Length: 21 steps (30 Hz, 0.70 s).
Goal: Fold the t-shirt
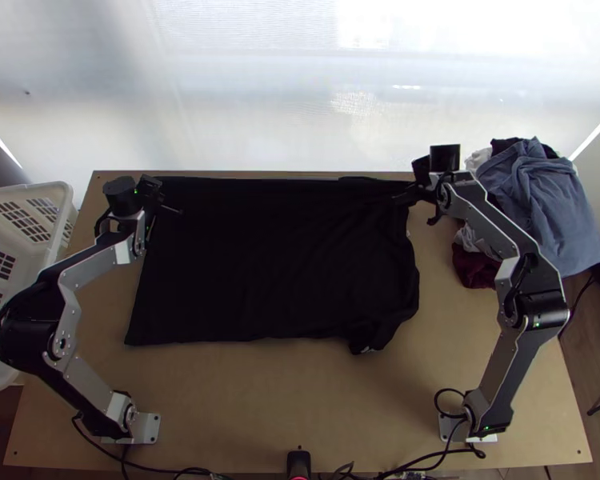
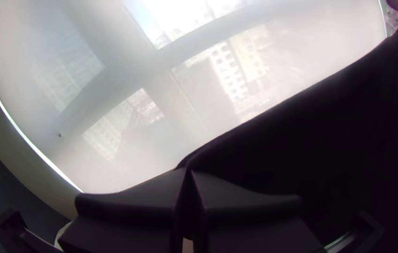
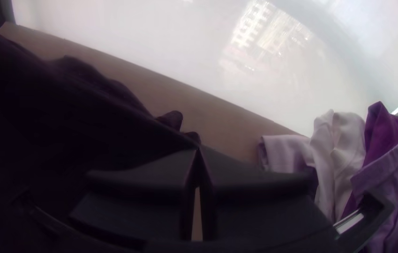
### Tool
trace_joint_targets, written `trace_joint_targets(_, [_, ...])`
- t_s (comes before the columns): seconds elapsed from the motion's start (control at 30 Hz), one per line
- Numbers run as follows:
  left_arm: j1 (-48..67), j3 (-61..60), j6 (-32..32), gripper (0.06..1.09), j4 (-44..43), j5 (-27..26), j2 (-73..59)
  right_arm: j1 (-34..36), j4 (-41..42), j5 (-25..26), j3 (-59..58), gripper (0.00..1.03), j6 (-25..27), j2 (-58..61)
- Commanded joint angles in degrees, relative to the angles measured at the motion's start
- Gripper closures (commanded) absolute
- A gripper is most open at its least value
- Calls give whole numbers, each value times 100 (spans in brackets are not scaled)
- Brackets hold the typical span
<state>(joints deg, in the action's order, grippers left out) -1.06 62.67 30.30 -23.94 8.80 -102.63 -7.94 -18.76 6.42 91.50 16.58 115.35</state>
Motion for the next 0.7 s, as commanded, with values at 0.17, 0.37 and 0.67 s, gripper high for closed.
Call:
trace_joint_targets(0.17, [739,-1328,-16,99,443,-18,1228,-445,-514,-202,-1223,100,-76,-1181])
trace_joint_targets(0.37, [528,-1926,248,99,522,-36,1368,-295,-567,-281,-1627,100,-14,-1392])
trace_joint_targets(0.67, [1,-2189,529,99,566,-247,1527,-76,-708,-387,-2277,100,47,-1682])
